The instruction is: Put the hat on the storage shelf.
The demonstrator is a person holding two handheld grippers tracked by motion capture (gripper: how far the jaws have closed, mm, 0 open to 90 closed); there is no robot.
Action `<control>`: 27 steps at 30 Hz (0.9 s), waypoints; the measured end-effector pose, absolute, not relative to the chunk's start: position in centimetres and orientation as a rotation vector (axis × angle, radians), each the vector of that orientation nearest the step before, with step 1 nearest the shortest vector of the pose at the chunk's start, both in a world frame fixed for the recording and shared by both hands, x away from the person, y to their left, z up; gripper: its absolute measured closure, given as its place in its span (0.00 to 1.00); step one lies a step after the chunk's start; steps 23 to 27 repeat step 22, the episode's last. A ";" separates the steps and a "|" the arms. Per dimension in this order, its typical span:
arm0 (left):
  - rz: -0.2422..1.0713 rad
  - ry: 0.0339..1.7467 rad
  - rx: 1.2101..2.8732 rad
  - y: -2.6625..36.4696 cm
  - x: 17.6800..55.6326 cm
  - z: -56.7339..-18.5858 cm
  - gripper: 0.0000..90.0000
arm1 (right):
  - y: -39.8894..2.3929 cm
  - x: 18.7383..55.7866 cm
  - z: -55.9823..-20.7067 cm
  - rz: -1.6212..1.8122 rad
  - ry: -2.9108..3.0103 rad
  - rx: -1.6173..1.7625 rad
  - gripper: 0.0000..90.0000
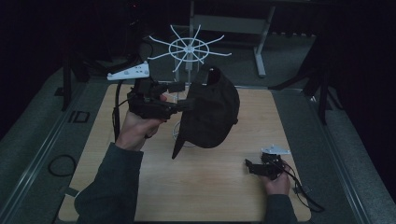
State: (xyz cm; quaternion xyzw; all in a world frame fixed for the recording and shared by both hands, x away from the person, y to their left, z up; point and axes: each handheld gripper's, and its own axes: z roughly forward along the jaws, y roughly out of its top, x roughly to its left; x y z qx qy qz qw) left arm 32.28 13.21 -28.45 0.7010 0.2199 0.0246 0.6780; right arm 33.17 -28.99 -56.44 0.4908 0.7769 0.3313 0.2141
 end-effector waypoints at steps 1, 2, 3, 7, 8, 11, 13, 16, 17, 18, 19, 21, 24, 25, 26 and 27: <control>0.056 0.490 1.572 13.3 32.2 -28.4 0.17 | -29.0 33.2 -56.4 0.919 2.155 1.362 0.16; 0.058 0.489 1.568 13.4 32.1 -28.3 0.17 | -29.0 33.2 -56.4 0.920 2.155 1.362 0.16; 0.059 0.487 1.568 13.5 32.0 -28.3 0.17 | -29.0 33.2 -56.4 0.919 2.155 1.362 0.16; 0.070 0.484 1.569 13.8 31.7 -28.1 0.18 | -29.0 33.2 -56.4 0.919 2.155 1.361 0.16; 0.071 0.486 1.572 13.9 31.6 -28.1 0.19 | -29.0 33.2 -56.4 0.919 2.155 1.362 0.16; 0.071 0.489 1.571 14.1 31.5 -28.0 0.22 | -29.0 33.2 -56.4 0.919 2.155 1.362 0.16; 0.076 0.486 1.574 14.3 31.4 -27.9 0.23 | -29.0 33.2 -56.4 0.919 2.156 1.361 0.16; 0.086 0.483 1.580 14.4 31.1 -27.9 0.26 | -29.0 33.2 -56.4 0.919 2.155 1.362 0.16; 0.090 0.480 1.585 14.4 31.0 -27.8 0.26 | -29.0 33.2 -56.4 0.919 2.155 1.362 0.16; 0.095 0.481 1.587 14.4 30.9 -27.8 0.27 | -29.0 33.2 -56.4 0.920 2.155 1.362 0.16; 0.097 0.479 1.591 14.5 30.8 -27.8 0.28 | -29.0 33.2 -56.4 0.919 2.156 1.361 0.16; 0.099 0.475 1.592 14.6 30.6 -27.7 0.30 | -29.0 33.2 -56.4 0.919 2.155 1.362 0.16; 0.100 0.471 1.594 14.6 30.5 -27.7 0.31 | -29.0 33.2 -56.4 0.919 2.155 1.362 0.16; 0.100 0.471 1.594 14.6 30.5 -27.7 0.31 | -29.0 33.2 -56.4 0.919 2.155 1.362 0.16; 0.100 0.471 1.594 14.6 30.5 -27.7 0.31 | -29.0 33.2 -56.4 0.919 2.155 1.362 0.16; 0.100 0.471 1.594 14.6 30.5 -27.7 0.31 | -29.0 33.2 -56.4 0.919 2.155 1.362 0.16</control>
